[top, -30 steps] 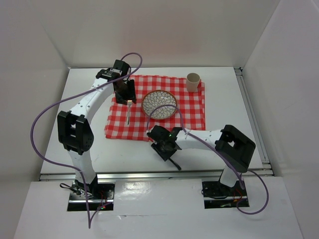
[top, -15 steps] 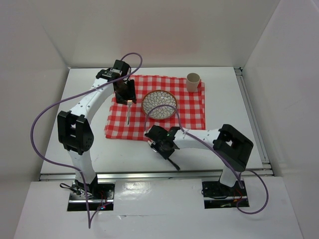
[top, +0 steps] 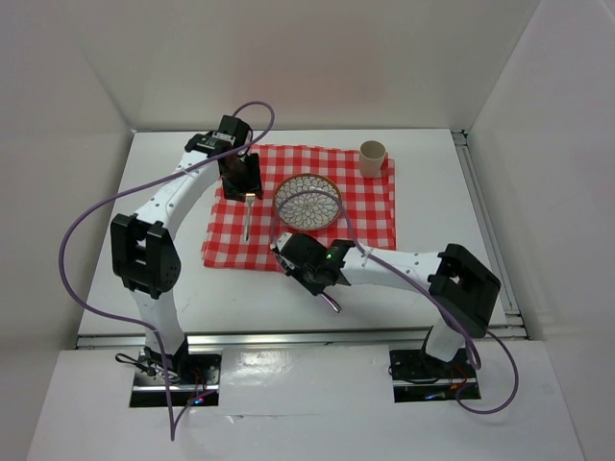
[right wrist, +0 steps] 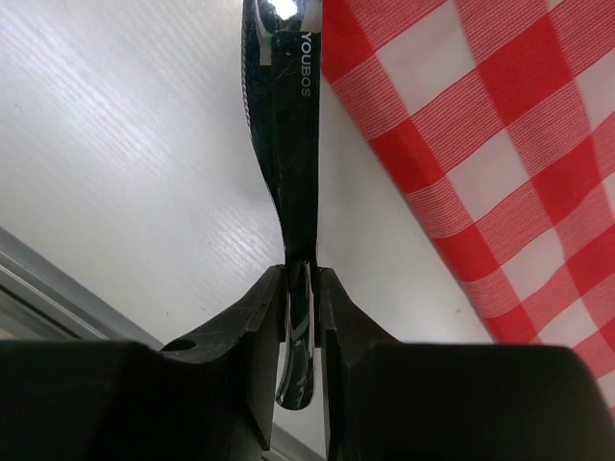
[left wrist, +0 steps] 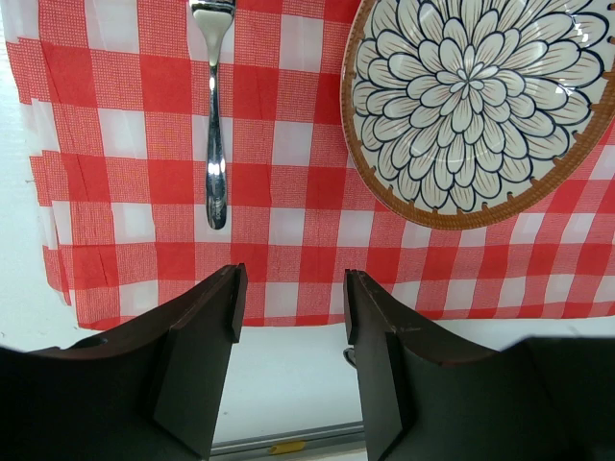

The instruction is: Set the dinner table for one person

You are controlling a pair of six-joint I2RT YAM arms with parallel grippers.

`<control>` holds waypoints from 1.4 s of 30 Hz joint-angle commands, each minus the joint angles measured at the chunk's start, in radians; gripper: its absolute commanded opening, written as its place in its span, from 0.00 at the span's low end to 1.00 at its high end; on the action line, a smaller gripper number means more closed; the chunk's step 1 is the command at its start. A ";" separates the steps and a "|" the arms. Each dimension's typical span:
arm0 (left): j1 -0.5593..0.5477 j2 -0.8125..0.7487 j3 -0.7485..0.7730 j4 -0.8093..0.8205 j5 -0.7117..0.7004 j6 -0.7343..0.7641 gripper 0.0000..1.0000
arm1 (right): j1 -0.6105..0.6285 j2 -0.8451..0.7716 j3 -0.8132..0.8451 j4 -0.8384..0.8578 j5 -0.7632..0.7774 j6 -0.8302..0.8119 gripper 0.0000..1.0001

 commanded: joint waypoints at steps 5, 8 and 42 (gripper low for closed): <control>-0.003 -0.075 -0.001 0.008 -0.038 -0.022 0.61 | -0.118 -0.025 0.128 -0.007 0.055 0.092 0.00; 0.007 -0.097 -0.001 0.008 -0.048 -0.044 0.61 | -0.199 -0.061 0.139 -0.044 0.040 0.125 0.00; 0.053 -0.210 -0.118 0.064 -0.039 -0.062 0.61 | -0.764 0.270 0.333 0.056 -0.154 0.255 0.11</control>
